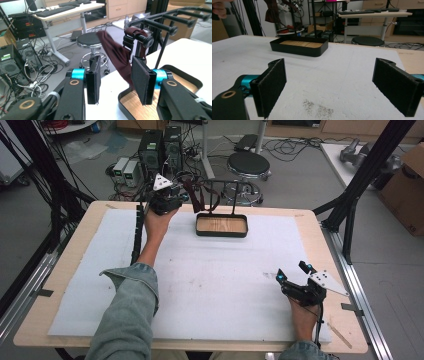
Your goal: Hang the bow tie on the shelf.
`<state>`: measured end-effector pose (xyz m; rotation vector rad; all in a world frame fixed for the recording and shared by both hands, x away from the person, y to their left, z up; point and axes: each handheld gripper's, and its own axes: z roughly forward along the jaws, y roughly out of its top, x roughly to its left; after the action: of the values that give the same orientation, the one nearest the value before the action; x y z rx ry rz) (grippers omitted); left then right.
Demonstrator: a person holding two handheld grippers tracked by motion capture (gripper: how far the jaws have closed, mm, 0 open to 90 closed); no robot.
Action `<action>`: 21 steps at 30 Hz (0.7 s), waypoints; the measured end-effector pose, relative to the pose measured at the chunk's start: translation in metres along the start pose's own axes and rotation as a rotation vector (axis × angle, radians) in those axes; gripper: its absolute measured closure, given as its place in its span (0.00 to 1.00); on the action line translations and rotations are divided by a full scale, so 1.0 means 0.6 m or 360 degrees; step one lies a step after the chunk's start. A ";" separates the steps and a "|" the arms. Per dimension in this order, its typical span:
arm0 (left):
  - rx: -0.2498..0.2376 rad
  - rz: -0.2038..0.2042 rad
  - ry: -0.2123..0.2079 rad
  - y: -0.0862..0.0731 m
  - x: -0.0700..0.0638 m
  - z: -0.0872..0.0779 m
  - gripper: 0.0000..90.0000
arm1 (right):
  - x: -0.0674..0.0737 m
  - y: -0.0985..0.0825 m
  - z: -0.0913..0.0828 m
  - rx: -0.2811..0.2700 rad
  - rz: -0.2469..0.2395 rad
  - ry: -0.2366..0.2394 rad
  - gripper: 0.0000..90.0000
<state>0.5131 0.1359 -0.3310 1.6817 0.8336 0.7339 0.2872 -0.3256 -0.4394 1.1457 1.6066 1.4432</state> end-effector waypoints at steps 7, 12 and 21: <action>-0.0030 -0.0016 -0.0050 0.000 0.016 -0.055 0.61 | 0.001 0.000 0.000 0.0000 -0.0002 -0.0002 0.12; -0.0088 -0.0026 -0.0065 0.005 0.022 -0.103 0.57 | 0.001 0.000 0.000 0.0005 0.0000 -0.0006 0.12; -0.0137 -0.0019 -0.0068 -0.006 0.030 -0.193 0.51 | 0.001 0.000 0.001 0.0013 -0.0008 -0.0011 0.12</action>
<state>0.4289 0.2135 -0.3053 1.6089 0.7712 0.7134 0.2875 -0.3249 -0.4396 1.1496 1.6107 1.4294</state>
